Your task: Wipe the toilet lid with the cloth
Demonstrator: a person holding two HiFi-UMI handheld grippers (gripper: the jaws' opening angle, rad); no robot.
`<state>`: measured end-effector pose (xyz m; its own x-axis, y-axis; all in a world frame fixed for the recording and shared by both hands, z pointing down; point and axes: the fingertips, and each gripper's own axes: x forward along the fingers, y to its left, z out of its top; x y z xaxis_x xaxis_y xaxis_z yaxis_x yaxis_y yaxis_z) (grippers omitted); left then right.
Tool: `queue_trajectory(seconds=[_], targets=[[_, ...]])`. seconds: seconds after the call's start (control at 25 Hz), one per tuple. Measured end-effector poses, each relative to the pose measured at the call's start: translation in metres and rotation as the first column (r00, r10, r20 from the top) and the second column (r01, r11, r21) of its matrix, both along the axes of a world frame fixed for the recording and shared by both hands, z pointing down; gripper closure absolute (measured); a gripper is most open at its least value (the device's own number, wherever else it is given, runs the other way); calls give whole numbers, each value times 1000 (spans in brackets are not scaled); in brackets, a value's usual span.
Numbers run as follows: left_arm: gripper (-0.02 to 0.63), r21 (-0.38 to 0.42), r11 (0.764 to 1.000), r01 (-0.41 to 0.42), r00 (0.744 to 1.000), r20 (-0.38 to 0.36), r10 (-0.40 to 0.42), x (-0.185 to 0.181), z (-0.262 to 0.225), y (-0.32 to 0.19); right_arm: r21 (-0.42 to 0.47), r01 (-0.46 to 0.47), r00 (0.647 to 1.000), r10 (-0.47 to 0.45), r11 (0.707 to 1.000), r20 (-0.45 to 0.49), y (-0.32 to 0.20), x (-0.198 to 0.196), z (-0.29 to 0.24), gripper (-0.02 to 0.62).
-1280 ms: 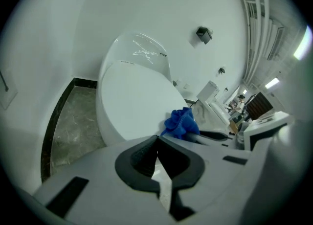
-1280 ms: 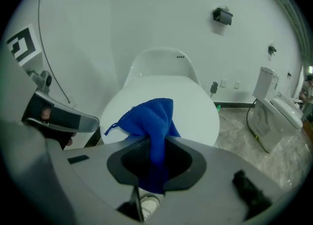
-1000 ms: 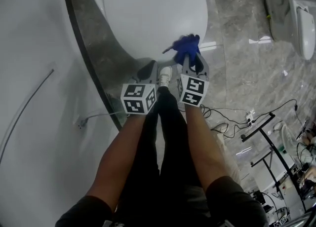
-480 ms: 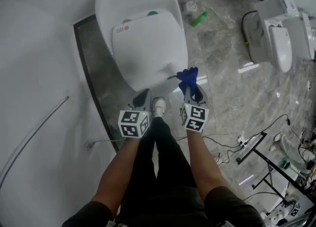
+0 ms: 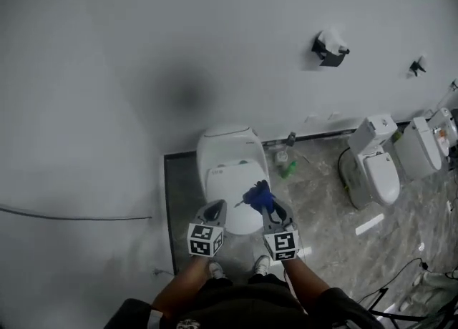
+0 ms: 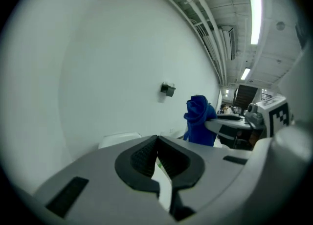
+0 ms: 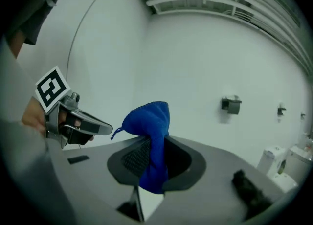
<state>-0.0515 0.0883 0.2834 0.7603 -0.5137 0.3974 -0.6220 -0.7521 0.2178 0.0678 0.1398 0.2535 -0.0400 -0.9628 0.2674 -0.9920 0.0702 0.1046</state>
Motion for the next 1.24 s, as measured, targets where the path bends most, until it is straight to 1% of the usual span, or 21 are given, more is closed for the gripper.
queue_trajectory(seconds=[0.08,0.16,0.24,0.36,0.48,0.6,0.76,0.84,0.96,1.08,1.24], targets=[[594,30,999,44,999,-17,-43,4,-31,-9,30,45,999,-44,999,-24,-14,11,-30,528],[595,39,995,89,995,-50,-87,6,-49,-22,52,52,999,-51,997,-11,-28,21,-43,529],[595,58,991,116,991,-80,-111,8,-60,-27,63,43,999,-44,997,16,-36,25,-44,529],[595,128,985,117,992,-64,-109,18,-74,-11,73,53,998,-56,996,37,-23,26,-50,529],[595,151,978,145,989,-42,-140,15,-85,-4,95,77,995,-82,993,53,-14,23,-62,529],[595,174,970,168,986,-22,-166,16,-94,2,113,81,994,-89,990,67,-7,33,-69,529],[595,182,971,158,987,6,-162,27,-101,-1,113,51,994,-62,992,94,-10,55,-68,529],[595,177,972,152,987,19,-158,27,-100,-4,109,33,993,-45,994,111,-13,58,-67,529],[595,177,975,136,989,40,-145,32,-94,0,107,2,994,-14,994,109,-11,63,-64,529],[595,186,976,112,991,48,-123,45,-88,9,139,-12,994,-3,990,111,-8,74,-66,529],[595,183,979,94,994,40,-103,55,-87,8,174,-2,993,-18,985,116,-14,74,-71,529]])
